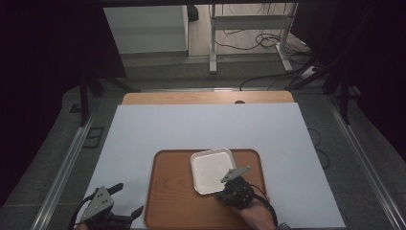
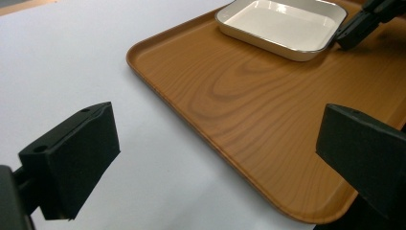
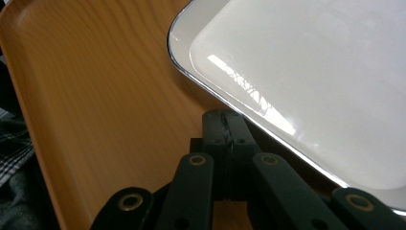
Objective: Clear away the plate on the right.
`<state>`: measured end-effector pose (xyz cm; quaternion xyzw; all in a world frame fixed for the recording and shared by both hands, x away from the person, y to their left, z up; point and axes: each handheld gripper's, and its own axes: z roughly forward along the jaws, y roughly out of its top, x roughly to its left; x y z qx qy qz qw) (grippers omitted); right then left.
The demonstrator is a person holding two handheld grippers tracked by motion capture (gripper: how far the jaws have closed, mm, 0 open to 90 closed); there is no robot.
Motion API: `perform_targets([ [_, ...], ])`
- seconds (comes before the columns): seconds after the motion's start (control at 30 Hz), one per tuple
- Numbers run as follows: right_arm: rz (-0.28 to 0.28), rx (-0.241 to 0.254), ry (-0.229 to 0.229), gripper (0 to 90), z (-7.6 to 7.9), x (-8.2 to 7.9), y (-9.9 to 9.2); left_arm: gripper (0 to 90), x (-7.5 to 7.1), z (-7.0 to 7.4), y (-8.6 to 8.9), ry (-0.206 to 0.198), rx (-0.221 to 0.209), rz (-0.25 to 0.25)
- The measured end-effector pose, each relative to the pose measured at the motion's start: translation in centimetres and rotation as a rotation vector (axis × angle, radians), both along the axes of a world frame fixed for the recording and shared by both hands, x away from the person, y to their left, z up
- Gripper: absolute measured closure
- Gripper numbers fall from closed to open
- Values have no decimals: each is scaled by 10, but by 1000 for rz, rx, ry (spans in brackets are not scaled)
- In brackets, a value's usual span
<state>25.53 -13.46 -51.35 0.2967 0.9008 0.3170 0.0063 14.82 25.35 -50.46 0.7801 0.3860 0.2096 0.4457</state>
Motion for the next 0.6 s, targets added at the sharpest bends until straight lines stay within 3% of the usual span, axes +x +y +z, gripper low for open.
perform_targets([
  [0.6,15,-3,-9,892,-2,6,13,6,0,0,0,0,4,-1],
])
